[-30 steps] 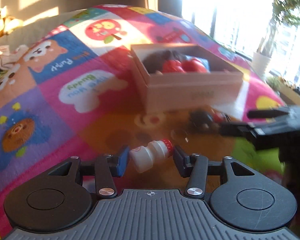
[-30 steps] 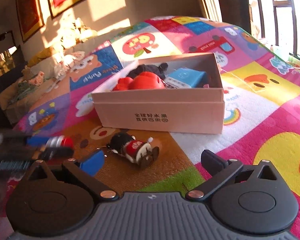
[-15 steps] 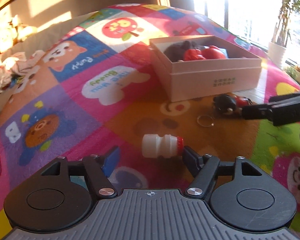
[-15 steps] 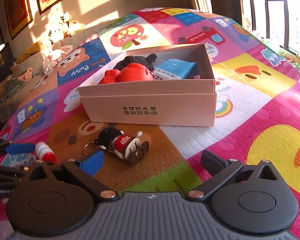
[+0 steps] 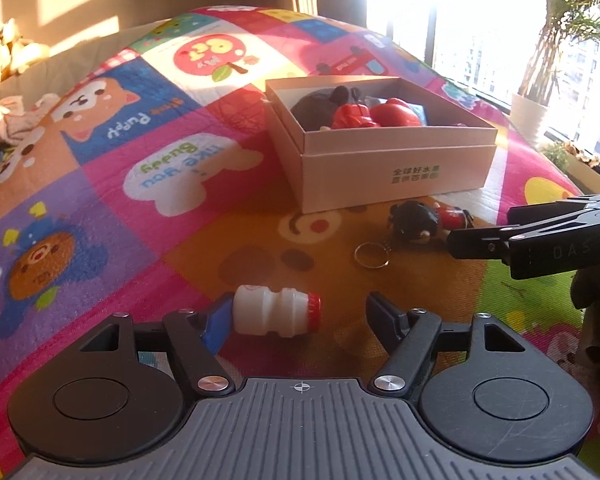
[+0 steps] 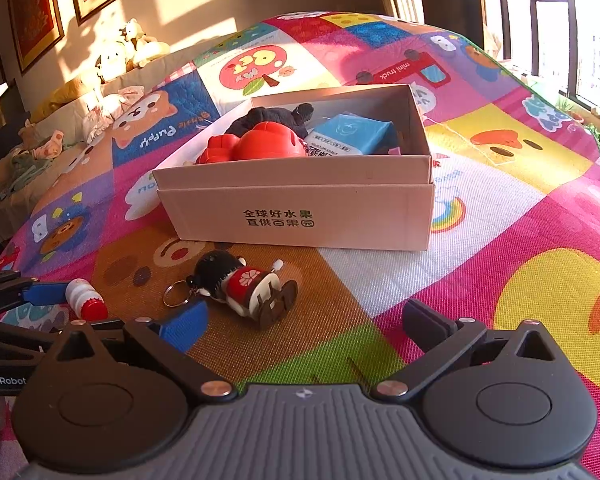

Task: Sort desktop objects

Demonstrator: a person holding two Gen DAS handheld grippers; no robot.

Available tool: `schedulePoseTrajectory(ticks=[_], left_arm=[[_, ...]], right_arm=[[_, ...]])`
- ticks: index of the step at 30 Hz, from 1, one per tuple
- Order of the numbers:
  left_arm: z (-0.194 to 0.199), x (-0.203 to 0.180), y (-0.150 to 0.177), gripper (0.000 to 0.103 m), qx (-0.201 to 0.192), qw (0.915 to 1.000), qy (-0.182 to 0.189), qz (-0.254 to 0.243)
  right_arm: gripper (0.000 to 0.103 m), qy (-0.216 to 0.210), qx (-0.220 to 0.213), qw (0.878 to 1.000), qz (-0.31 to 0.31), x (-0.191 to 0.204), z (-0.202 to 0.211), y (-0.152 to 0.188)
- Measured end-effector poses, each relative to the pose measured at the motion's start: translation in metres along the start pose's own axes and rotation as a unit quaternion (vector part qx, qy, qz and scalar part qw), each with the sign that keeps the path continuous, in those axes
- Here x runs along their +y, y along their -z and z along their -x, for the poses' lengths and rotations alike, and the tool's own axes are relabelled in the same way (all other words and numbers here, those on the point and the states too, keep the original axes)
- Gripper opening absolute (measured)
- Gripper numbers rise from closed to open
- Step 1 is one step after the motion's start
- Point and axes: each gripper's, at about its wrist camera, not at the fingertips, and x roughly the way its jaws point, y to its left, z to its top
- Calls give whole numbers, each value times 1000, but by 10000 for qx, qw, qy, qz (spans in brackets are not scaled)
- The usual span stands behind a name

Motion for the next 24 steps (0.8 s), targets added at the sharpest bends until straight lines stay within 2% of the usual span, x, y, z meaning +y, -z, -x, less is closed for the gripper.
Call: schedulePoseTrajectory(ticks=[4, 6, 9, 11, 14, 16, 17, 18, 21, 22, 24], left_arm=[[3, 4, 7, 82, -59, 9999, -130, 59], [5, 8, 12, 90, -78, 9998, -124, 152], [11, 13, 16, 94, -242, 9992, -115, 303], [11, 15, 16, 94, -276, 9989, -78, 380], [14, 17, 17, 95, -369, 9984, -40, 432], [16, 17, 18, 95, -437, 9980, -29, 447], [17, 17, 18, 95, -460, 9979, -19, 449], [17, 17, 18, 96, -474, 9979, -6, 449], [17, 18, 18, 96, -469, 9978, 28, 474], [16, 18, 18, 96, -465, 9977, 31, 488], [17, 19, 18, 96, -463, 9976, 30, 509]], right_arm=[[103, 125, 61, 9998, 133, 5, -2, 0], [103, 283, 65, 9993, 242, 9, -1, -1], [103, 560, -56, 9964, 638, 17, 2, -3], [103, 893, -134, 9901, 1074, 25, 1, -7], [103, 1429, -176, 9745, 1719, 33, -4, -12], [103, 1794, -309, 9630, 1989, 37, -5, -13], [103, 1867, -327, 9611, 2012, 37, -5, -14], [103, 1731, -289, 9665, 1873, 36, -2, -16], [103, 704, 36, 9916, 1085, 31, 5, -26], [103, 455, 133, 9948, 903, 32, 3, -28], [103, 236, 251, 9968, 719, 36, -4, -29]])
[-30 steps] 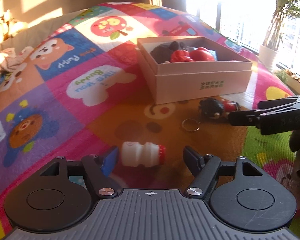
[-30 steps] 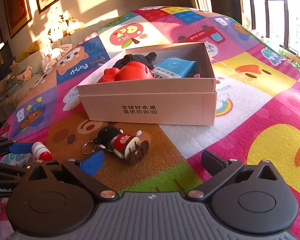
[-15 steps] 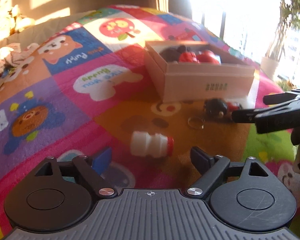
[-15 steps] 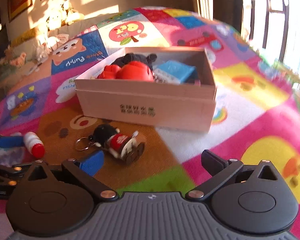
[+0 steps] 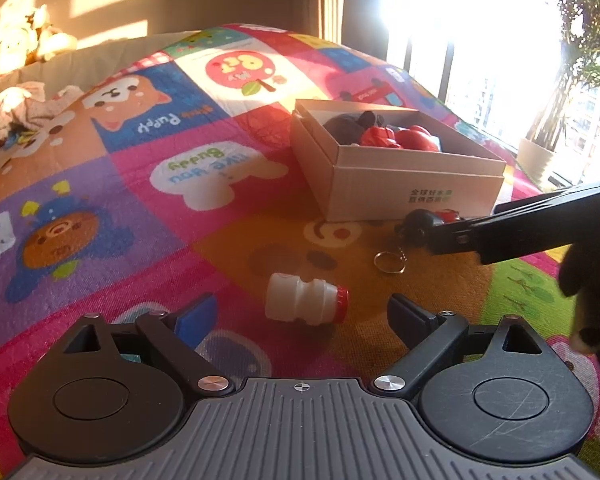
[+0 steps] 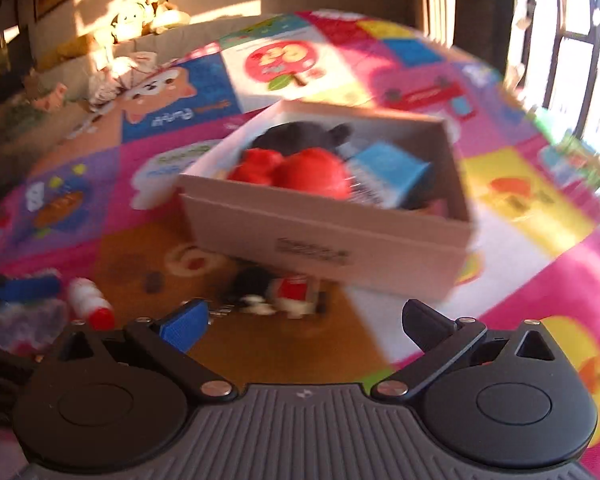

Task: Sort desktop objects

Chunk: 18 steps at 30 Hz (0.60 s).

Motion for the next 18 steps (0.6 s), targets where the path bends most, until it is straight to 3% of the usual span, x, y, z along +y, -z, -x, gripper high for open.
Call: schedulePoseTrajectory(ticks=[4, 7, 11, 13, 15, 18], left_arm=[[0, 0, 0, 96, 2, 10000, -38, 11], [0, -1, 1, 96, 21, 10000, -94, -14], [3, -5, 1, 95, -95, 9997, -115, -199], [1, -10, -1, 90, -70, 9992, -135, -363], [-5, -14, -3, 75, 68, 9988, -182, -454], [-14, -15, -7, 65, 213, 9985, -207, -462]], right_arm=[[100, 84, 12, 9999, -81, 13, -19, -1], [65, 75, 141, 9999, -8, 16, -27, -4], [65, -8, -62, 10000, -35, 13, -8, -3], [65, -186, -223, 9996, -54, 8, 11, -2], [65, -365, -408, 9985, -52, 2, 35, -3], [65, -443, -754, 9962, 1, -6, 71, -2]])
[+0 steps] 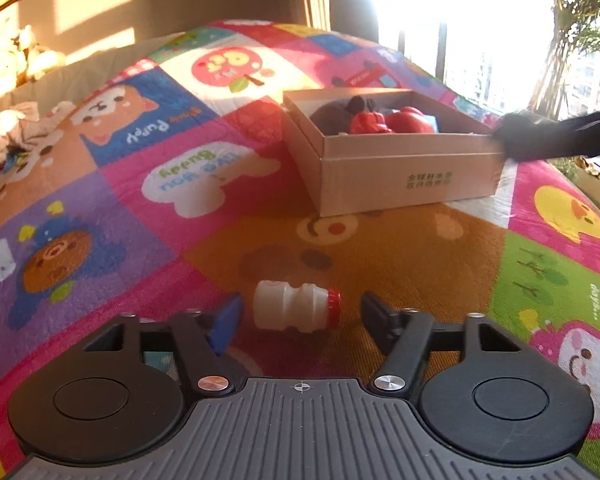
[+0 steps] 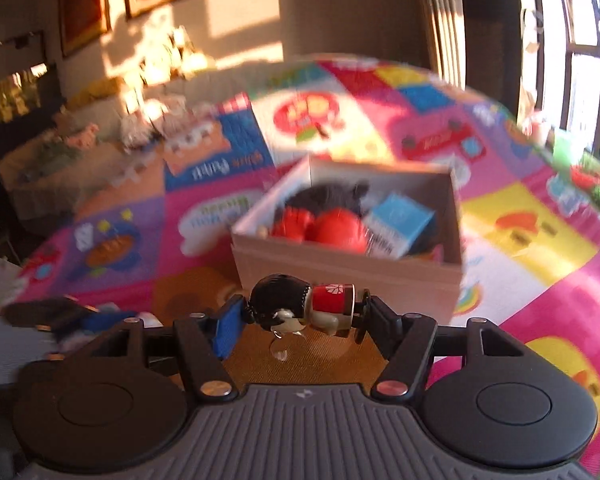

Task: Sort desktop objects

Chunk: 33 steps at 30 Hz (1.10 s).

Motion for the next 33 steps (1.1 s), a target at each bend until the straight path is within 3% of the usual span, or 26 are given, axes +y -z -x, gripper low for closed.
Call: schedulePoseTrajectory(ticks=[3, 8, 14, 19, 22, 24, 28, 33], left_arm=[[-3, -2, -4, 49, 35, 10000, -57, -31], [13, -12, -12, 49, -114, 9996, -33, -255], [47, -23, -70, 49, -1078, 9938, 133, -248], [20, -45, -138, 49, -1635, 9851, 114, -519], [-11, -52, -183, 53, -1829, 9828, 160, -209], [-29, -55, -202, 70, -1892, 9817, 70, -201], [-40, -37, -191, 83, -1576, 9874, -142, 70], [-33, -8, -109, 95, -814, 9963, -81, 263]], right_arm=[[65, -126, -208, 9997, 7, -7, 28, -3], [65, -206, -345, 9990, 209, -14, 58, 1], [65, -102, -750, 9968, 239, -30, 85, 3], [65, 34, -1109, 9938, 77, -48, 92, 4], [65, -5, -1021, 9948, -50, -57, 81, 3], [65, 9, -926, 9957, -89, -60, 72, 3], [65, 73, -860, 9962, -144, -68, 61, 4], [65, 67, -651, 9975, -270, -77, 41, 0]])
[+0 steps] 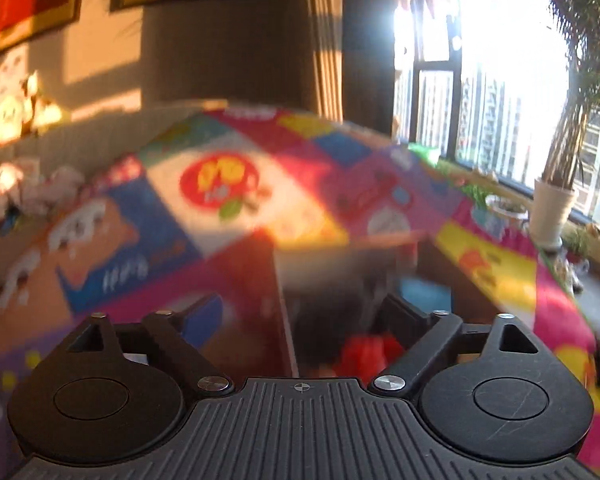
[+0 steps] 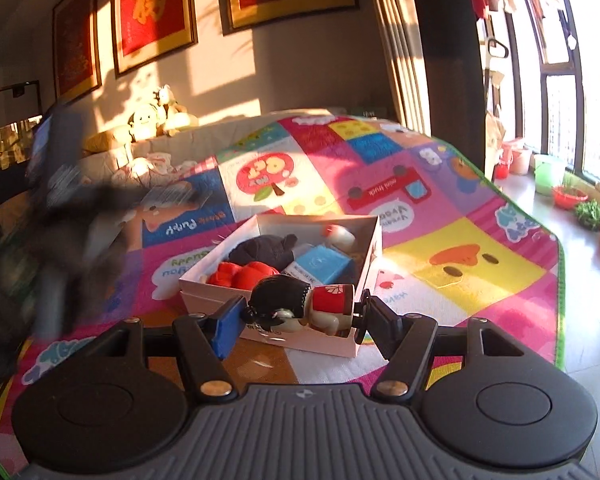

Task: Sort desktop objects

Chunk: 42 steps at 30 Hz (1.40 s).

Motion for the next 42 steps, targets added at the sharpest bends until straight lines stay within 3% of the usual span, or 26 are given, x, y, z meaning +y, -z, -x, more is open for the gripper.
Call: schedulePoseTrajectory(ticks=[5, 10, 12, 13, 15, 18, 20, 23, 26, 29, 32, 35, 42], left_arm=[[24, 9, 58, 100, 618, 9978, 229, 32], [34, 18, 74, 101, 789, 9961, 354, 164], [34, 19, 73, 102, 819, 9959, 344, 165], [35, 20, 75, 103, 811, 9961, 327, 153], [40, 23, 80, 103, 759, 9965, 329, 113], [41, 28, 87, 103, 775, 9963, 351, 80], [39, 30, 90, 103, 822, 9959, 354, 136], [40, 29, 93, 103, 596, 9973, 374, 198], [37, 26, 93, 103, 506, 9975, 439, 240], [29, 23, 94, 103, 492, 9984, 181, 188], [16, 21, 95, 103, 805, 9967, -9, 91], [8, 20, 94, 103, 926, 9955, -162, 121], [6, 18, 96, 103, 945, 9951, -274, 49]], right_arm=[[65, -193, -69, 9998, 13, 7, -25, -33], [65, -256, -102, 9988, -400, 5, -83, -95], [70, -224, -166, 9979, -585, 4, -116, -117], [81, -186, -73, 9976, -660, 4, -132, -125], [82, -88, 78, 9958, -904, 2, -153, -128], [85, -98, 100, 9955, -932, 6, -149, -113], [97, 66, 27, 9974, -722, 12, -133, -94], [103, 367, 10, 9989, -293, 23, -103, -60], [103, 573, 282, 9979, -82, 33, -78, -23], [103, 607, 776, 9947, -290, 39, -70, 13], [103, 875, 1182, 9886, -336, 46, -77, 44], [103, 1290, 1408, 9815, -98, 55, -91, 60], [103, 1480, 1338, 9796, -247, 54, -100, 64]])
